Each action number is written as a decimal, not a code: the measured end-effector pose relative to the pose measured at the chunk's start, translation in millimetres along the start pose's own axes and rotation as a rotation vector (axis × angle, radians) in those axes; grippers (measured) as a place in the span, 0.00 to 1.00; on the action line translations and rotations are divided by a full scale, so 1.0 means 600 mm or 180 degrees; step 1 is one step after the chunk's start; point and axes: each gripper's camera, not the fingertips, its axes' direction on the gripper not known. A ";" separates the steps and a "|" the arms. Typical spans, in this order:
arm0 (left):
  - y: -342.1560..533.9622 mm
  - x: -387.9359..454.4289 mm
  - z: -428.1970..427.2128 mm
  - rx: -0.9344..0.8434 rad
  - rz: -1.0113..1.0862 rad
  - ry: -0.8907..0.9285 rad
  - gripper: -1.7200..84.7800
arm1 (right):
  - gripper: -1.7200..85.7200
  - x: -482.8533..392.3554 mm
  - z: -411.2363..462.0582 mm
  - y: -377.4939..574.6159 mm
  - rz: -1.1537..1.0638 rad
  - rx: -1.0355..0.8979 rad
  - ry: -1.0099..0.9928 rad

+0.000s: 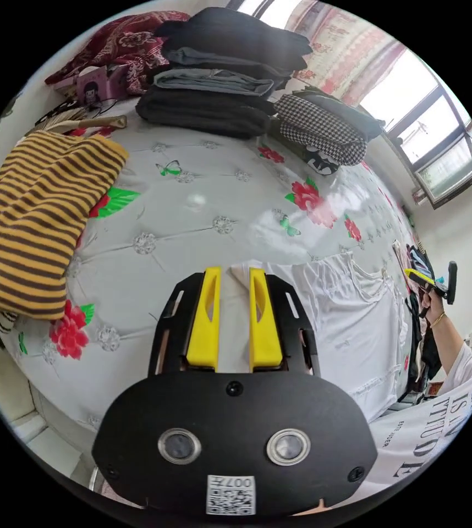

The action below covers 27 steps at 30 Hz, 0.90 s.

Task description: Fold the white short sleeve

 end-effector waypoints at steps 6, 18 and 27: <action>0.120 -0.039 -0.014 -0.0158 -0.0378 0.0308 0.12 | 0.06 -0.247 0.091 -0.161 -0.1253 -0.0056 -0.1021; 0.155 -0.087 0.028 -0.0059 -0.0605 0.0726 0.01 | 0.05 -0.593 0.324 -0.293 -0.2484 -0.1167 -0.1213; 0.253 -0.166 -0.038 0.0645 -0.1072 0.1319 0.01 | 0.02 -0.524 0.218 -0.311 -0.2640 -0.0667 -0.1930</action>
